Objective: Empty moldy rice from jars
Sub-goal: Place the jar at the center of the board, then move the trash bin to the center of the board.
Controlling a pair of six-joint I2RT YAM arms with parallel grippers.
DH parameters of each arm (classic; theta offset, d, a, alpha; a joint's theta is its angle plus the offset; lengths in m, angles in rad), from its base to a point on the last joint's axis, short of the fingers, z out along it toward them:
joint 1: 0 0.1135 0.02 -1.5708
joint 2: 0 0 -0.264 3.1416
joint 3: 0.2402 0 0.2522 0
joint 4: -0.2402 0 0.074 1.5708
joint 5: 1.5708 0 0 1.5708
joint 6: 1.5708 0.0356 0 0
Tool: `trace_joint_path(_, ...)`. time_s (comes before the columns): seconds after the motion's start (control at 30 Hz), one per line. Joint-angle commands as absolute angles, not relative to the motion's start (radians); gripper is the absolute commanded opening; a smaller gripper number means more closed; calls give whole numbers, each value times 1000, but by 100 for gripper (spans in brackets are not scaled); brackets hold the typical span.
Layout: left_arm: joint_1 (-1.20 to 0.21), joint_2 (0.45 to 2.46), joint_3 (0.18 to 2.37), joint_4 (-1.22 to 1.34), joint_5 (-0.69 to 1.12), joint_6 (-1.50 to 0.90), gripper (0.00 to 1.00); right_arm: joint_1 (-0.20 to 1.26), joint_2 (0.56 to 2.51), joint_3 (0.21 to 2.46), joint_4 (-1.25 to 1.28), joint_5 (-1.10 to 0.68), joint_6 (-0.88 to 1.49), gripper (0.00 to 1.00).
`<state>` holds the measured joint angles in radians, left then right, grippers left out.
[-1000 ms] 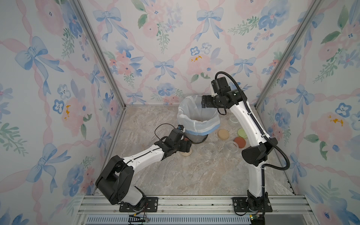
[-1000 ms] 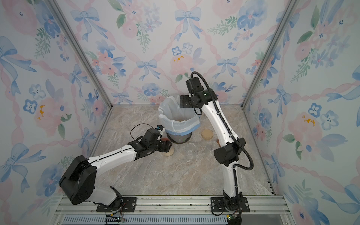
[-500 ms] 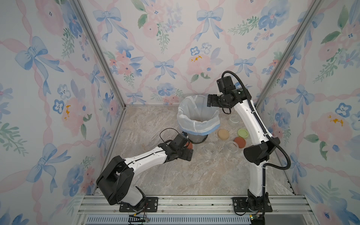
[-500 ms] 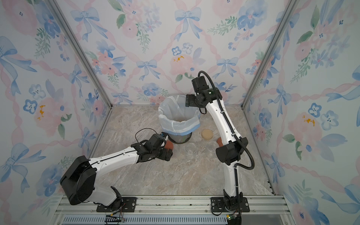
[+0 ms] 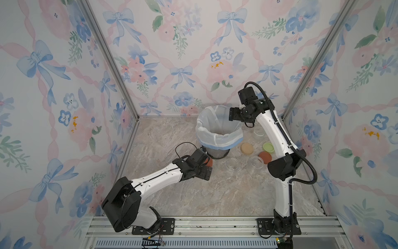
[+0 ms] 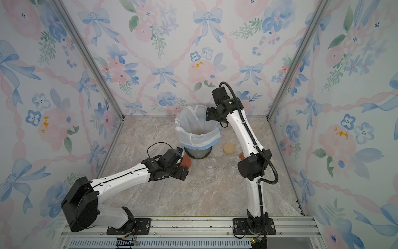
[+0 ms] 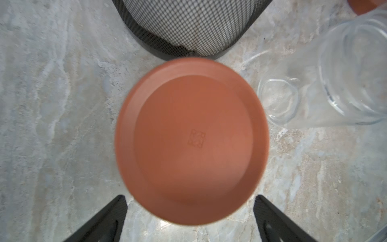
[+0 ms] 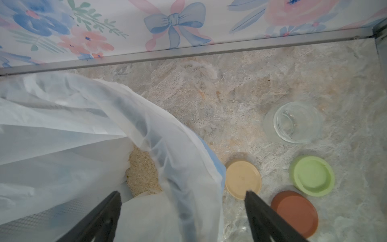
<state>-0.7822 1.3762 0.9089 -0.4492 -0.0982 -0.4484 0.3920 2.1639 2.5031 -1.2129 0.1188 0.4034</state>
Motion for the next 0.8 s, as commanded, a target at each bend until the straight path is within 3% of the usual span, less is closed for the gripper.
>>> trace_joint_path(0.0,-782,1333,931,-492,-127,-439,98,394,2184,2497,-1219,72,419,85)
trace_joint_path(0.23,-752,1258,948,-536,-158,-437,98,431,2221,2507,-1161,-40,440,71)
trace_joint_path(0.43,-665,1181,944,-561,-139,-430,98,481,2278,2559,-1093,-145,477,66)
trace_joint_path(0.7,-589,1119,912,-590,-121,-417,98,540,2339,2589,-920,-296,553,66)
trace_joint_path(0.77,-579,1113,904,-590,-114,-418,98,553,2365,2611,-891,-317,570,72)
